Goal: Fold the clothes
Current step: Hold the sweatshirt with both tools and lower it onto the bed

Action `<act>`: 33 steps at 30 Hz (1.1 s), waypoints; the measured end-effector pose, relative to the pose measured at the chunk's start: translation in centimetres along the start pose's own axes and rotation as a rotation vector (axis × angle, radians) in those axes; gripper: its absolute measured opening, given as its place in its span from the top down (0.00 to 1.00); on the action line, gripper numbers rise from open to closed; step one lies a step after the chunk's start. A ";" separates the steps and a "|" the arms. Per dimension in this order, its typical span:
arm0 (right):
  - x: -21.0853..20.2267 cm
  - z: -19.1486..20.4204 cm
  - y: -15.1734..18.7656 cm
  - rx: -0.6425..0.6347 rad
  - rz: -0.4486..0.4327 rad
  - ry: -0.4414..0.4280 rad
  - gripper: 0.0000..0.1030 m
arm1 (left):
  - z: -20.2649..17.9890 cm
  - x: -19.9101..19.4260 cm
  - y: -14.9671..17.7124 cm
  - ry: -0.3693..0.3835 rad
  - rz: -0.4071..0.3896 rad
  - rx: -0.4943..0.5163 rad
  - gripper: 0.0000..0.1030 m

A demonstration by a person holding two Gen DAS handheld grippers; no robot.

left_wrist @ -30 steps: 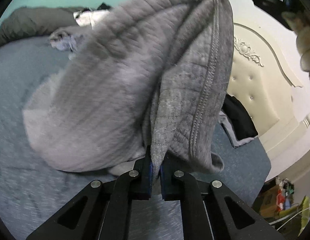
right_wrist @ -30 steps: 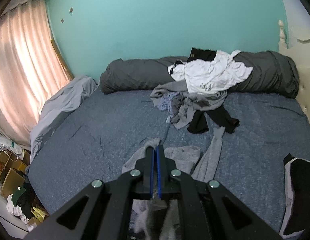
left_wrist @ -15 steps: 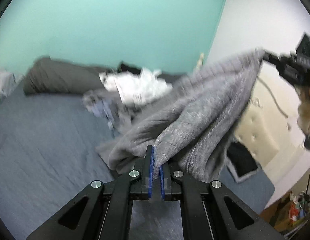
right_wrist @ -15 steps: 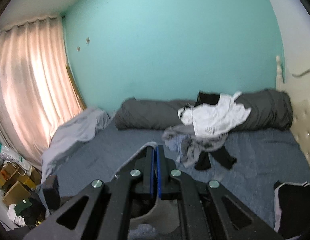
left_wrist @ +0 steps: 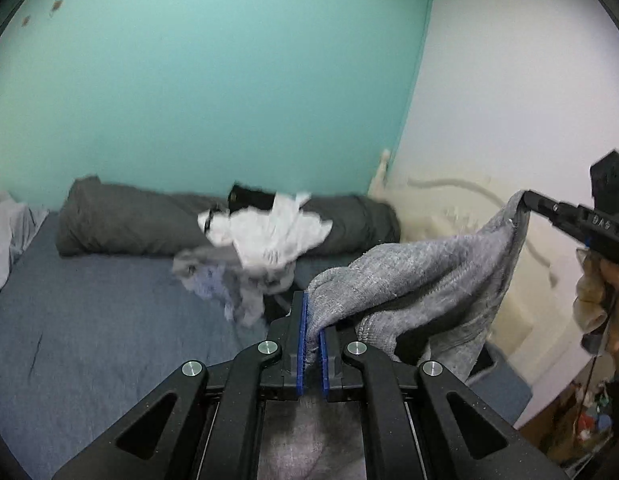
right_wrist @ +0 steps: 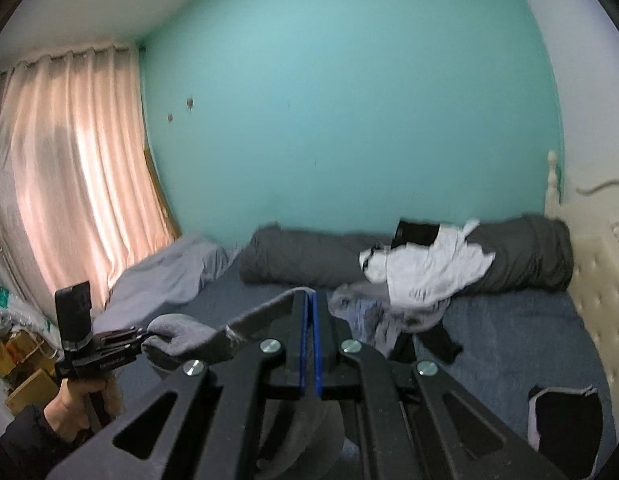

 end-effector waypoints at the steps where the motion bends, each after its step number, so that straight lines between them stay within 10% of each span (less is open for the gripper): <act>1: 1.0 0.0 1.3 0.001 0.030 -0.002 0.98 | 0.6 0.9 1.3 -0.004 0.024 -0.010 0.95; 24: 18.8 -4.1 29.5 0.139 0.463 -0.063 0.98 | 11.6 18.5 25.3 -0.087 0.448 -0.166 0.93; 27: 20.3 -4.5 31.4 0.144 0.496 -0.057 0.98 | 12.7 19.6 26.9 -0.118 0.469 -0.168 0.86; 30: 21.1 -4.9 32.6 0.158 0.514 -0.053 0.98 | 13.9 19.8 27.8 -0.139 0.464 -0.191 0.43; 33: 21.4 -5.0 33.3 0.160 0.524 -0.052 0.98 | 15.1 18.7 27.7 -0.132 0.434 -0.225 0.40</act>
Point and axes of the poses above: each gripper's, at about its wrist camera, not at the fingertips, and x roughly the way its jaws point, z to its left, y to its underside, the point moved 8 cm from there along x, roughly the way its jaws point, and after that the axes turned 10 degrees about -x, right-handed, at the moved point
